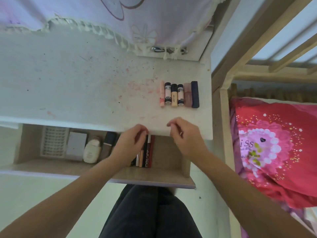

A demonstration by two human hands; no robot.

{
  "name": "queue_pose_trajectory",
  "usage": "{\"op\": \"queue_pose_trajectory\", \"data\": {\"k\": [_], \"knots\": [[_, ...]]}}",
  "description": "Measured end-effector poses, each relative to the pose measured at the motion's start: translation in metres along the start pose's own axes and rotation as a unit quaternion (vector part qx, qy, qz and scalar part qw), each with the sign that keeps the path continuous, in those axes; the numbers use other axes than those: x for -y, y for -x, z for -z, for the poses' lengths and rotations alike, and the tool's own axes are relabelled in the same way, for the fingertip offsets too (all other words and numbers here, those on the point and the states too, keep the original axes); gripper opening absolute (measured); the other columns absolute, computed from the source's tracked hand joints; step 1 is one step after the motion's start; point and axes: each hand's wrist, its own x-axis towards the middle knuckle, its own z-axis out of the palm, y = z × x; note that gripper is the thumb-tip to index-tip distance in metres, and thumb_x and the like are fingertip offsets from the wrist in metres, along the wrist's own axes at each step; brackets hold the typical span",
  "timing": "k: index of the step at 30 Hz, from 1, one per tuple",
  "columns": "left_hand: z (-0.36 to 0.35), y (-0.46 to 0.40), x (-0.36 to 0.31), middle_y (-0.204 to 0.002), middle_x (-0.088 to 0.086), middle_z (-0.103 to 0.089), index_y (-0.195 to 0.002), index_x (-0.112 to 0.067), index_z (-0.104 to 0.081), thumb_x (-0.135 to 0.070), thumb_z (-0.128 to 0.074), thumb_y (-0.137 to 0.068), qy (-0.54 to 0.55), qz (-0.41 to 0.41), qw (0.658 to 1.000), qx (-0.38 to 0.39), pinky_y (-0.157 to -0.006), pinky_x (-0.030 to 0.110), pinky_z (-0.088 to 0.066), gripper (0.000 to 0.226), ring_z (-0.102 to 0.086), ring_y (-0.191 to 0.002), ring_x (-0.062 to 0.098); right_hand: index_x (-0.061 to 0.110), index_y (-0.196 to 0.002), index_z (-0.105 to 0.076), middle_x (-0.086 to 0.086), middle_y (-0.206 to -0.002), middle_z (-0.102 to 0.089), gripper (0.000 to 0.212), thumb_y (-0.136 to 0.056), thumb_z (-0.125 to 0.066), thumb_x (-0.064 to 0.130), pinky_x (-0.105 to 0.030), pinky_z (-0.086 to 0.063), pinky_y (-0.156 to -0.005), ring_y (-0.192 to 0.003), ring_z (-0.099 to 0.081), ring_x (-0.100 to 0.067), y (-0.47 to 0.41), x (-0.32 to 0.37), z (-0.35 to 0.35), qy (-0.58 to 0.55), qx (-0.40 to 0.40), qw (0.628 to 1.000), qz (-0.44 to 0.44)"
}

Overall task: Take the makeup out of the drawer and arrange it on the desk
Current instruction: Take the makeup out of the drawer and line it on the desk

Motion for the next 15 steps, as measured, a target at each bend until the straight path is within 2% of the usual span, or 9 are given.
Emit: {"op": "queue_pose_trajectory", "data": {"k": [2, 3, 5, 7, 10, 12, 15], "knots": [[-0.016, 0.019, 0.021, -0.075, -0.01, -0.059, -0.098, -0.025, -0.057, -0.018, -0.049, -0.095, -0.072, 0.039, 0.994, 0.074, -0.054, 0.018, -0.042, 0.011, -0.05, -0.057, 0.0, 0.01, -0.097, -0.061, 0.0, -0.084, -0.063, 0.017, -0.097, -0.046, 0.018, -0.021, -0.042, -0.065, -0.073, -0.056, -0.006, 0.024, -0.008, -0.04, 0.049, 0.125, 0.989, -0.066], [-0.025, 0.02, 0.029, -0.082, -0.004, -0.062, -0.104, -0.021, -0.059, -0.018, -0.047, -0.096, -0.102, 0.065, 0.987, 0.107, -0.057, 0.021, -0.044, 0.015, -0.051, -0.062, 0.001, 0.007, -0.1, -0.062, -0.008, -0.09, -0.066, 0.02, -0.097, -0.045, 0.017, -0.027, -0.043, -0.068, -0.079, -0.059, -0.016, 0.029, -0.017, -0.057, 0.071, 0.174, 0.975, -0.119], [-0.041, 0.014, 0.038, -0.094, 0.01, -0.067, -0.112, -0.011, -0.059, -0.015, -0.043, -0.097, -0.127, 0.107, 0.977, 0.136, -0.065, 0.03, -0.048, 0.022, -0.06, -0.075, 0.02, 0.001, -0.102, -0.063, -0.017, -0.1, -0.066, 0.025, -0.098, -0.043, 0.017, -0.029, -0.042, -0.072, -0.09, -0.062, -0.029, 0.028, -0.035, -0.083, 0.095, 0.22, 0.949, -0.205], [-0.056, 0.002, 0.042, -0.1, 0.016, -0.066, -0.11, -0.007, -0.058, -0.016, -0.04, -0.098, -0.147, 0.12, 0.973, 0.135, -0.071, 0.035, -0.048, 0.023, -0.062, -0.086, 0.029, 0.0, -0.102, -0.063, -0.02, -0.105, -0.065, 0.029, -0.099, -0.042, 0.019, -0.027, -0.039, -0.071, -0.096, -0.061, -0.032, 0.022, -0.045, -0.103, 0.101, 0.211, 0.938, -0.254], [-0.074, -0.012, 0.045, -0.104, 0.016, -0.065, -0.11, -0.008, -0.057, -0.02, -0.039, -0.099, -0.2, 0.127, 0.963, 0.127, -0.071, 0.036, -0.047, 0.025, -0.063, -0.094, 0.031, 0.001, -0.106, -0.062, -0.021, -0.109, -0.065, 0.033, -0.1, -0.04, 0.025, -0.027, -0.04, -0.071, -0.099, -0.062, -0.033, 0.017, -0.05, -0.126, 0.083, 0.18, 0.935, -0.295], [-0.082, -0.017, 0.048, -0.105, 0.015, -0.065, -0.11, -0.007, -0.055, -0.021, -0.04, -0.099, -0.23, 0.121, 0.958, 0.118, -0.069, 0.036, -0.047, 0.023, -0.063, -0.095, 0.032, 0.003, -0.109, -0.061, -0.02, -0.111, -0.065, 0.03, -0.099, -0.042, 0.023, -0.032, -0.045, -0.075, -0.1, -0.062, -0.034, 0.015, -0.05, -0.134, 0.085, 0.167, 0.937, -0.294], [-0.092, -0.022, 0.052, -0.106, 0.013, -0.064, -0.113, -0.008, -0.052, -0.019, -0.042, -0.098, -0.261, 0.127, 0.951, 0.105, -0.064, 0.035, -0.044, 0.021, -0.063, -0.094, 0.03, 0.008, -0.099, -0.061, -0.014, -0.106, -0.066, 0.019, -0.097, -0.043, 0.014, -0.029, -0.042, -0.071, -0.096, -0.063, -0.03, 0.016, -0.051, -0.14, 0.09, 0.148, 0.935, -0.309]]}}
